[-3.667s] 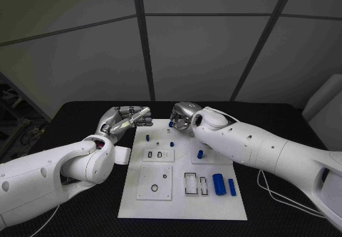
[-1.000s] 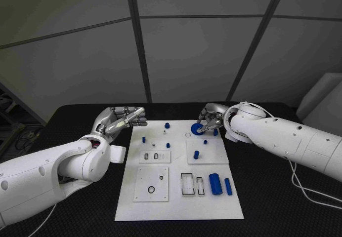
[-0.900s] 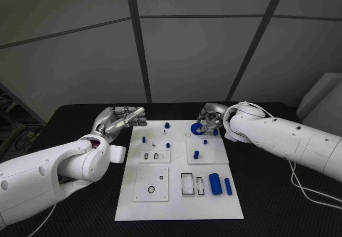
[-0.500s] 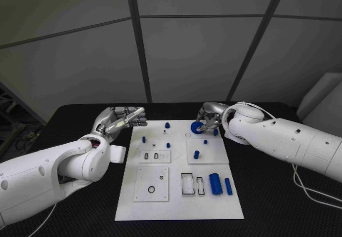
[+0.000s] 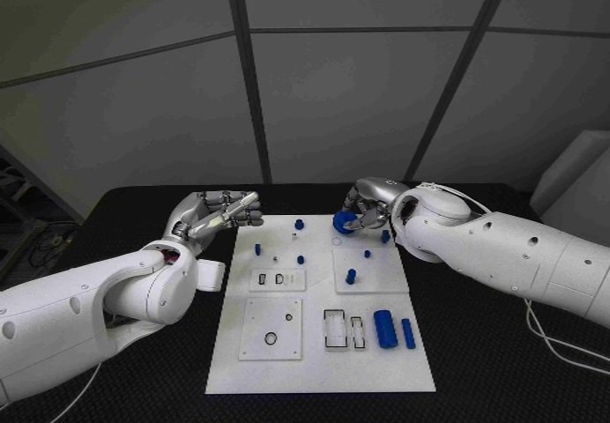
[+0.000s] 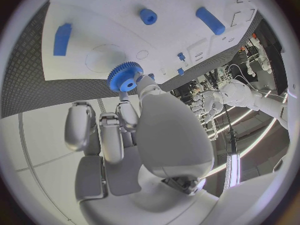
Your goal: Assemble the parts on the task board
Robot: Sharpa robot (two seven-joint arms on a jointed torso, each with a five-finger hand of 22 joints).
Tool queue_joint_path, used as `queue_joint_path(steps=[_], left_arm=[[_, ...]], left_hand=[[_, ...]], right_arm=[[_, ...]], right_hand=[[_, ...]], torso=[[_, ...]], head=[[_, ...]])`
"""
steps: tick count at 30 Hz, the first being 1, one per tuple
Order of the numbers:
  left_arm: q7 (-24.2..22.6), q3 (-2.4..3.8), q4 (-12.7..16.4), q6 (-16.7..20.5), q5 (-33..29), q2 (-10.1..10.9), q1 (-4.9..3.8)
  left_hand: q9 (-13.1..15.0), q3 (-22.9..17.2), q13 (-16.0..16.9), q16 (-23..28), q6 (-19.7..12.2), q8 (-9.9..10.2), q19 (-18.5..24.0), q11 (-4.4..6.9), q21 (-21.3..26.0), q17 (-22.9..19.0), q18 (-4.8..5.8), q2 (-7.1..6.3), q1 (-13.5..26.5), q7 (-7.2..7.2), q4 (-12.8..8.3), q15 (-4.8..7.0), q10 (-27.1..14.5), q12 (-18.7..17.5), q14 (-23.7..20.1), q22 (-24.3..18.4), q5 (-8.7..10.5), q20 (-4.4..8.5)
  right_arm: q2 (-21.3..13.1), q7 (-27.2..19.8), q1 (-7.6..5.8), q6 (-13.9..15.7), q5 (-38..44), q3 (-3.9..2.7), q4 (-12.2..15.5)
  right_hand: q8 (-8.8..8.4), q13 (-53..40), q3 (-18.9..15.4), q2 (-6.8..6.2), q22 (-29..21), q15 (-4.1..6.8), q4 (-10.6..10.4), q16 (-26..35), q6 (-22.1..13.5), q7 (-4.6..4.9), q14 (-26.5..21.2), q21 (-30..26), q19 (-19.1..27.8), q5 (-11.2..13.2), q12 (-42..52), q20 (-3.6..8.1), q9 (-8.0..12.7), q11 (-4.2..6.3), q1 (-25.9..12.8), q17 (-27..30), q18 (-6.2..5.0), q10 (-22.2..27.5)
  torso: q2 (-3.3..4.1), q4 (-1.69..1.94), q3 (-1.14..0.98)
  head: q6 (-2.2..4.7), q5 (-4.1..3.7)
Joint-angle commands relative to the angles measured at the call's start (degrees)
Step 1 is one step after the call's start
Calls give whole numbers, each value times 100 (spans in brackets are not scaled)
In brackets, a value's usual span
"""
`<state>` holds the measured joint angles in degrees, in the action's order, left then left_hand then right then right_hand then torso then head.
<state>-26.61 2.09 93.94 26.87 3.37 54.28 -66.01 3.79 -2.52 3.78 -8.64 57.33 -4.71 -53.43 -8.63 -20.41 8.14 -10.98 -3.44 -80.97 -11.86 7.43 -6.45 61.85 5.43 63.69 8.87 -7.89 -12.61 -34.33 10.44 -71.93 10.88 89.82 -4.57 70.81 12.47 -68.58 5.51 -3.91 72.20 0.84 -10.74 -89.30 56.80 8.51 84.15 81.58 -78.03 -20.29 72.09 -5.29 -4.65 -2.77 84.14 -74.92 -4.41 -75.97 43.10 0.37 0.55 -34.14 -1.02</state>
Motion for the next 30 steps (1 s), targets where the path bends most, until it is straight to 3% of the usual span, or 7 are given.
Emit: queue_joint_path(steps=[1,6,10,16,30], left_arm=[[-15,5,17,-55,38,5,-10],[-14,5,13,-59,38,-2,-10],[-12,5,5,-64,38,-18,-10],[-6,5,-5,-65,38,-32,-10],[-4,6,-23,-71,38,-61,-11]], left_hand=[[-8,2,-5,30,5,30,-18,-54,-1,5,56,33,16,-31,-40,-13,-4,-12,8,-8,32,-11],[-9,2,-6,34,1,35,-18,-56,0,7,56,37,16,-32,-42,-14,-9,-18,8,-8,35,-12],[-9,2,-6,34,1,35,-18,-56,0,7,56,37,16,-32,-42,-14,-9,-18,8,-8,35,-12],[-9,2,-6,34,1,35,-18,-56,0,7,56,37,16,-32,-42,-14,-9,-18,8,-8,35,-12],[-9,2,-6,34,1,35,-18,-56,0,7,56,37,16,-32,-42,-14,-9,-18,8,-8,35,-12]], right_arm=[[10,-78,-11,454,141,-4,148],[193,-43,-11,587,212,-4,180],[460,-10,-12,623,266,-3,76],[812,-16,-12,597,287,7,-120],[1239,-72,-3,422,288,221,-424]], right_hand=[[5,-9,48,-31,26,45,6,-17,201,-130,553,27,-47,-43,-35,6,-14,32,-35,-1370,68,-3],[-7,-12,81,-45,65,51,13,-16,213,-134,552,46,-73,-71,-39,13,-8,37,-21,-1365,76,-7],[-14,-11,103,-52,89,54,19,-16,221,-136,553,58,-90,-82,-43,17,-4,40,-11,-1366,81,-6],[-21,-6,132,-54,109,57,25,-12,230,-137,551,68,-104,-91,-52,21,0,41,0,-1357,86,-3],[-28,-2,149,-57,123,58,28,-10,231,-135,549,74,-113,-97,-59,23,3,42,5,-1351,89,1]], torso=[[3,-3,1],[0,0,2],[4,20,7],[8,10,6],[5,3,3]], head=[[-4,28],[-7,34],[-9,36],[-24,67],[-51,98]])
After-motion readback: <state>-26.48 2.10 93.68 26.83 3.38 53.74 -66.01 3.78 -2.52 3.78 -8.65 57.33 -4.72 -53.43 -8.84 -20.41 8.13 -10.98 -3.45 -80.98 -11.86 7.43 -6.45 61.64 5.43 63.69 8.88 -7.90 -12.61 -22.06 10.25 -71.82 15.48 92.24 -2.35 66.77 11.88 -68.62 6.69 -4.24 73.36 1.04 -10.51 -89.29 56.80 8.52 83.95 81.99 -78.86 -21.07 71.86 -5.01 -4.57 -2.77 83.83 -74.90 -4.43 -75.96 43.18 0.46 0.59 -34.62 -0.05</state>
